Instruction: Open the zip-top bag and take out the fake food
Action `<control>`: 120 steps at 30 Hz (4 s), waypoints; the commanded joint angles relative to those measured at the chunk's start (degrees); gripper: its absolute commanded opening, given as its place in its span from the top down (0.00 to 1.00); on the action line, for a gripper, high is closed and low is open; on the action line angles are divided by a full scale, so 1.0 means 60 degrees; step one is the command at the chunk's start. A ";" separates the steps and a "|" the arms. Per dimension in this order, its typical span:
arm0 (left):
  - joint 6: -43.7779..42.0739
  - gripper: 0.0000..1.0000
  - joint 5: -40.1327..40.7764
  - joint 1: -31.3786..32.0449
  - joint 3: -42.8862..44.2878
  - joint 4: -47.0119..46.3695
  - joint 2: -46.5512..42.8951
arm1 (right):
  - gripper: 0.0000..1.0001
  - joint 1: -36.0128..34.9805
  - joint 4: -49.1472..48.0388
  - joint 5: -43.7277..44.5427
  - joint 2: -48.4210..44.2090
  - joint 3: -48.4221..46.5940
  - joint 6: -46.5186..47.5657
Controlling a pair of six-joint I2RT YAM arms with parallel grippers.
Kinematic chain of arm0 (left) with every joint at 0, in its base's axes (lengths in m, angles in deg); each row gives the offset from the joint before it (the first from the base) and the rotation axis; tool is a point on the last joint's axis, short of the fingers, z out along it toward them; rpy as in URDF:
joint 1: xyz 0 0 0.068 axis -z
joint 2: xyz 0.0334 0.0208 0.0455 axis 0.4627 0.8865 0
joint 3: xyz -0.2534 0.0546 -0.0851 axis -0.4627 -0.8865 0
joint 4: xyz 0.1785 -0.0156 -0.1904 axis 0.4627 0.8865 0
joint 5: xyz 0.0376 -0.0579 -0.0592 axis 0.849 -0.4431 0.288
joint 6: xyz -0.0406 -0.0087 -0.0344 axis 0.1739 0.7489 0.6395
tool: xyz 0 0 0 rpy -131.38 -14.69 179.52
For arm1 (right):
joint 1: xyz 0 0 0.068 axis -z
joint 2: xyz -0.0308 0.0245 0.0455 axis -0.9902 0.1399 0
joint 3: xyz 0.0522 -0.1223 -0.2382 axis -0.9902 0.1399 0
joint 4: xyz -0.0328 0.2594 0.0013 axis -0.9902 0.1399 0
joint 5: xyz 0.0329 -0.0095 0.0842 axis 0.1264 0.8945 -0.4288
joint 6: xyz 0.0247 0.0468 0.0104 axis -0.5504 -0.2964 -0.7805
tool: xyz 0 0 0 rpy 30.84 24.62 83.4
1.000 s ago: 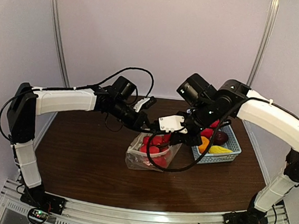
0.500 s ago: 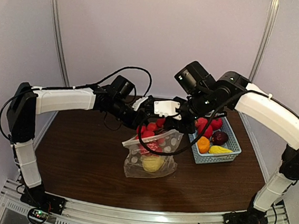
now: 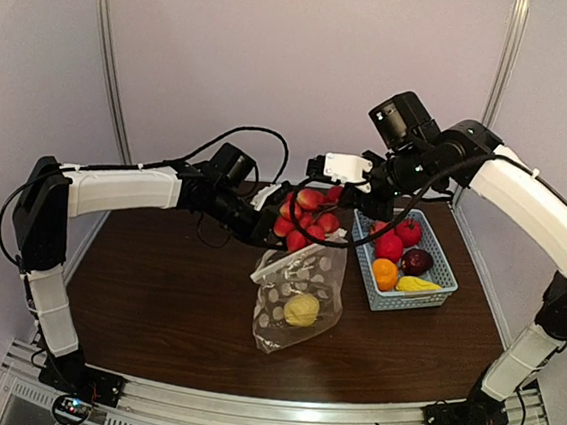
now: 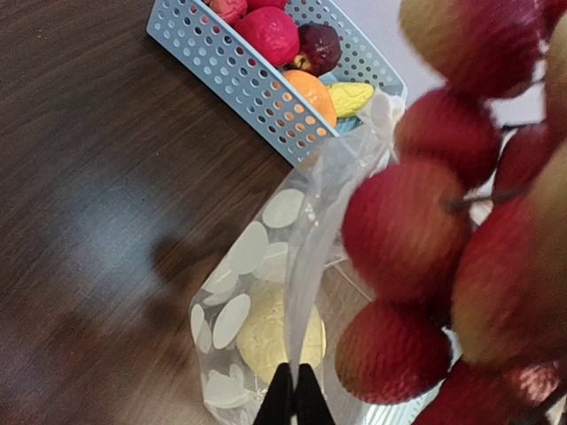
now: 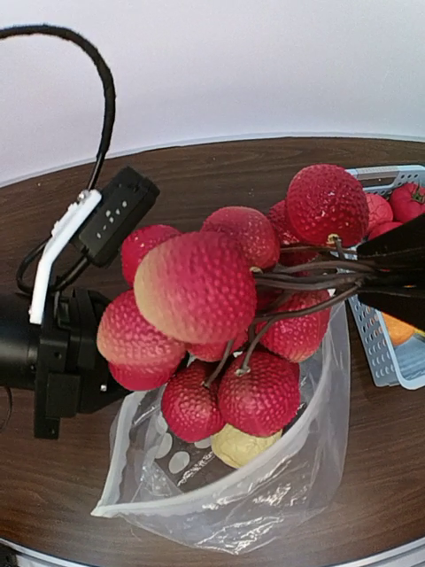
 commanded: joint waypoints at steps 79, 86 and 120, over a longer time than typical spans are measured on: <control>-0.0062 1.00 -0.0012 -0.0478 0.0164 0.0037 -0.0443 | 0.50 0.5207 -0.2241 -0.3256 -0.0595 0.2124 -0.3074; -0.0097 1.00 -0.0248 -0.0478 0.0207 0.0026 -0.0488 | 0.51 0.3652 -0.2082 -0.4130 -0.0943 0.1650 -0.2439; 0.0270 1.00 -0.1024 -0.0523 -0.0010 -0.0262 -0.0236 | 0.77 -0.1599 -0.1383 -0.0659 0.1659 0.2222 0.0771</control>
